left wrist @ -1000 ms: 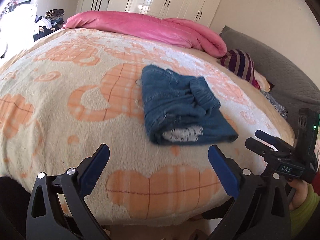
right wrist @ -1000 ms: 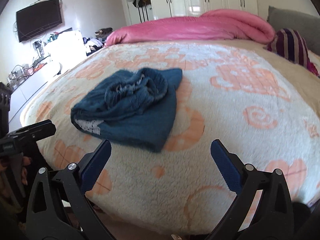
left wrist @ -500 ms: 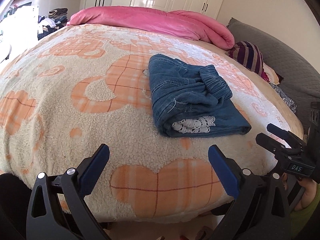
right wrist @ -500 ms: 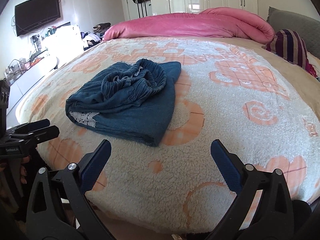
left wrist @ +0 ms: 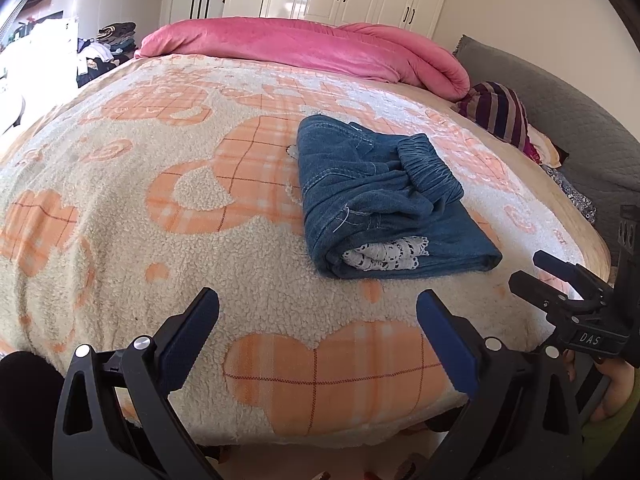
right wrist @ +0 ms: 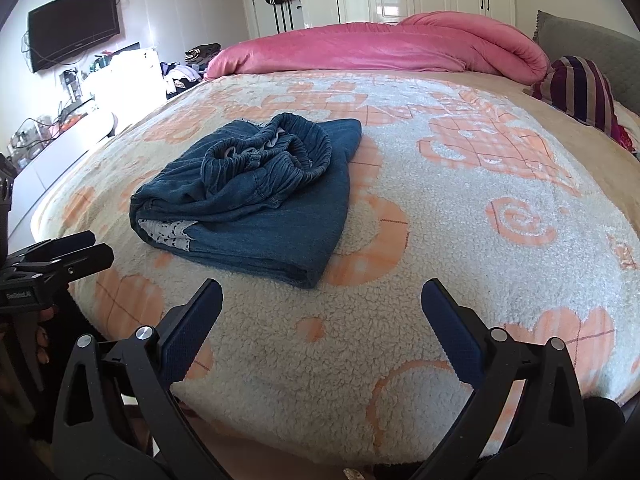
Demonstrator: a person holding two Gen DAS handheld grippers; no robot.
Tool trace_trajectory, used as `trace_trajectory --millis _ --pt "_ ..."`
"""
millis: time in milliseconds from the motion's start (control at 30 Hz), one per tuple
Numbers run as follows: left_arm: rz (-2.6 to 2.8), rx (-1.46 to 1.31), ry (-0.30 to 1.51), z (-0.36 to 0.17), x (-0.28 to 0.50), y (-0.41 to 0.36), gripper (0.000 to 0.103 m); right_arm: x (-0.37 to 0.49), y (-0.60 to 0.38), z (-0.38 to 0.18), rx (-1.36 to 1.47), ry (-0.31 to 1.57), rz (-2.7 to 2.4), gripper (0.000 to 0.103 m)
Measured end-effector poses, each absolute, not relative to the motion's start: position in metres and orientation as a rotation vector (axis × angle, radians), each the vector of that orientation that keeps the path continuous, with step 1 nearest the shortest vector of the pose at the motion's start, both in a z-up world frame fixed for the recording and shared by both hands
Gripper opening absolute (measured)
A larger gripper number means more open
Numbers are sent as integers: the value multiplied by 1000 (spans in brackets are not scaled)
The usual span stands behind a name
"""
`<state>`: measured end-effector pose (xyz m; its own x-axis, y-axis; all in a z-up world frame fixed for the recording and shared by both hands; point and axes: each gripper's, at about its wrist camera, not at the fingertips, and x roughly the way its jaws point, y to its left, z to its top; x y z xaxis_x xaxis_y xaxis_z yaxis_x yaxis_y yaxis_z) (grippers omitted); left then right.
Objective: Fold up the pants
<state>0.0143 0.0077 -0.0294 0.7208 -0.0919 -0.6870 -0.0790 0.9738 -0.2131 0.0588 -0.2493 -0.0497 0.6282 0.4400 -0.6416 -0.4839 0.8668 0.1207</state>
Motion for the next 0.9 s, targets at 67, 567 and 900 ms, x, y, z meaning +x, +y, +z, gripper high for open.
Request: trace_trajectory --millis 67,567,900 --pt "-6 -233 767 -29 14 8 99 59 -249 -50 -67 719 529 94" --pt "3 -231 766 -27 13 8 99 59 -249 -52 -71 727 521 94" --pt "12 -235 761 -25 12 9 99 59 -250 -52 -73 728 519 94"
